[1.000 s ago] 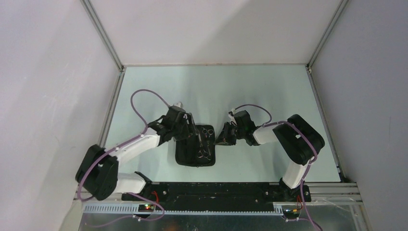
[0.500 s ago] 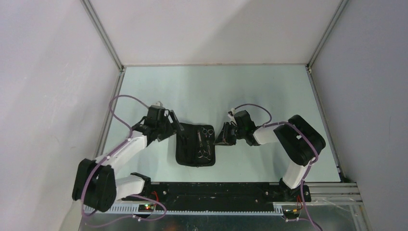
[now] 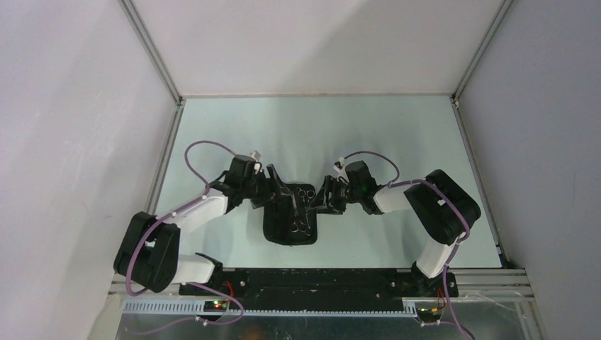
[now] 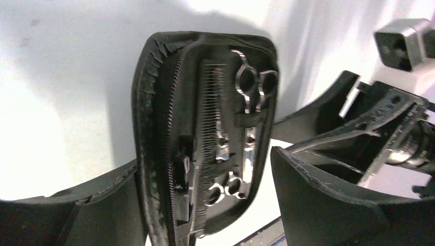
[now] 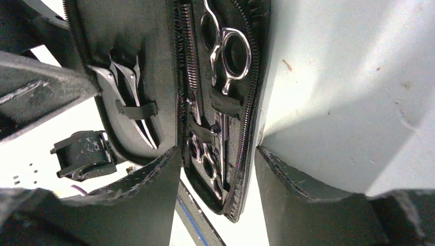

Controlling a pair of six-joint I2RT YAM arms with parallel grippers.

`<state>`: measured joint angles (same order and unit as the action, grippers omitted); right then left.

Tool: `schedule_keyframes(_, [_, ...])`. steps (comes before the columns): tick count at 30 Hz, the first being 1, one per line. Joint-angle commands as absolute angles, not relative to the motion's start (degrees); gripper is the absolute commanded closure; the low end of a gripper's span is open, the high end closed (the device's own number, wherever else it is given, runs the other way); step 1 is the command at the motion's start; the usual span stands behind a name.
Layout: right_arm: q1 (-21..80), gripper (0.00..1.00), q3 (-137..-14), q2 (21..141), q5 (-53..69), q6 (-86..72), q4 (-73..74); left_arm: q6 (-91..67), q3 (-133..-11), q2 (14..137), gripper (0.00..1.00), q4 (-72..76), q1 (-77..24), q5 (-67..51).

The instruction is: Sort the hair-cutting tools

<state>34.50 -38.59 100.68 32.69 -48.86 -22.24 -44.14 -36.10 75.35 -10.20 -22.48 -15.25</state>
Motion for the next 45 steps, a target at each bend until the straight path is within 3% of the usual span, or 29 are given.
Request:
schedule_keyframes(1, [34.1, 0.37, -37.2, 100.8, 30.2, -47.7, -20.7, -48.3, -39.0, 76.5, 0.2, -3.6, -25.4, -19.9])
schedule_keyframes(14, [34.0, 0.24, -37.2, 101.1, 32.1, -50.0, -25.8, -51.2, -43.4, 83.5, 0.21, -0.3, -31.9, -22.2])
schedule_keyframes(25, [33.8, 0.23, -37.0, 100.8, 32.0, -50.1, -25.1, -51.0, -44.3, 88.3, 0.21, 1.3, -33.5, -21.6])
schedule_keyframes(40, [30.5, 0.22, -32.3, 94.9, 32.0, -50.3, -26.4, -50.0, -45.3, 85.8, 0.23, -1.8, -33.5, -18.6])
schedule_keyframes(45, [31.4, 0.13, -32.5, 96.9, 31.4, -52.4, -28.5, -50.2, -45.6, 86.5, 0.24, -1.5, -34.1, -18.5])
